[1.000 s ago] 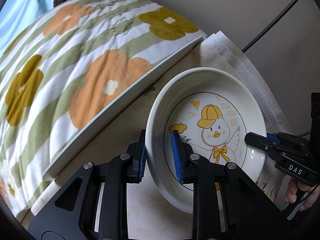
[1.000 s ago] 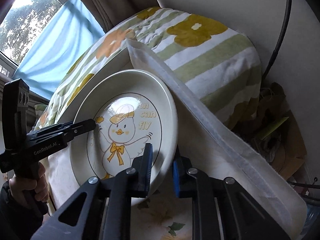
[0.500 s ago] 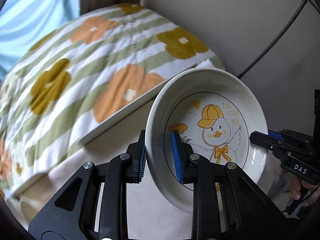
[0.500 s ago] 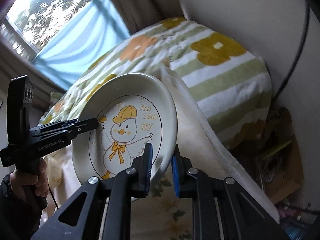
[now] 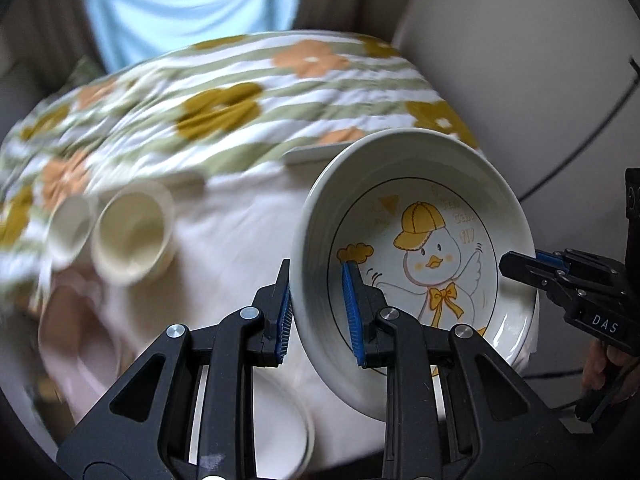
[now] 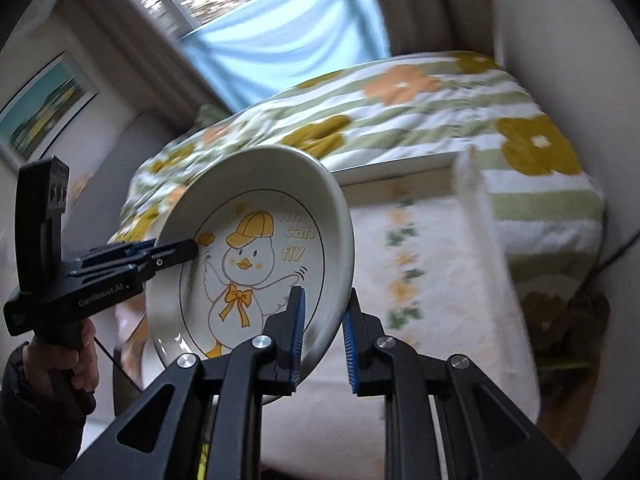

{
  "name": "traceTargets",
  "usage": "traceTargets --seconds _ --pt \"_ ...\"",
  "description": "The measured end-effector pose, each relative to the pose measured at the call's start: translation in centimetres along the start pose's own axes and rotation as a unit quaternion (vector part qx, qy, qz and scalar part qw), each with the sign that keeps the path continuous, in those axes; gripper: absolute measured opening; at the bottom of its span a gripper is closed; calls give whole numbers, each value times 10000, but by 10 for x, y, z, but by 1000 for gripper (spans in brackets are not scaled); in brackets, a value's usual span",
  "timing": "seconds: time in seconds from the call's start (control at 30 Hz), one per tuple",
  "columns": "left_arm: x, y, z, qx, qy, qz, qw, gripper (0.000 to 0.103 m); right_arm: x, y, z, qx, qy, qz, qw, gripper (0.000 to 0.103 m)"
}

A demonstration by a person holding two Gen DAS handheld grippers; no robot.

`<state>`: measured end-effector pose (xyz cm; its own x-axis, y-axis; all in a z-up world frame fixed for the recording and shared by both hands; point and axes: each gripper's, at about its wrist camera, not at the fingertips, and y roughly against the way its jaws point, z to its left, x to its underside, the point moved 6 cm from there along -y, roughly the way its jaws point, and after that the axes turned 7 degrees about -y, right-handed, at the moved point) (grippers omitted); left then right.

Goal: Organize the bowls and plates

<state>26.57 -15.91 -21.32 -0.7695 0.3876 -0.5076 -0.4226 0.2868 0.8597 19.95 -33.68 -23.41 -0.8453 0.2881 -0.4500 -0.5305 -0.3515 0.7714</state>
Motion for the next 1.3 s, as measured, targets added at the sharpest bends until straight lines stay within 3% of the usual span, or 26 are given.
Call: traceTargets --seconds 0.3,0.6,1.03,1.2,1.3 --pt "109 39 66 -562 1081 187 9924 21 51 -44 69 -539 790 739 9927 17" --pt "175 13 108 -423 1487 539 9865 21 90 -97 101 -338 973 1217 9872 17" --pt "189 -24 135 -294 1476 771 9856 21 105 -129 117 115 1002 1383 9852 17" --pt "191 -28 134 -557 1246 791 9875 21 107 -132 121 208 1086 1363 9845 17" --pt "190 -27 128 -984 964 724 9878 21 108 -134 123 212 1133 1365 9839 17"
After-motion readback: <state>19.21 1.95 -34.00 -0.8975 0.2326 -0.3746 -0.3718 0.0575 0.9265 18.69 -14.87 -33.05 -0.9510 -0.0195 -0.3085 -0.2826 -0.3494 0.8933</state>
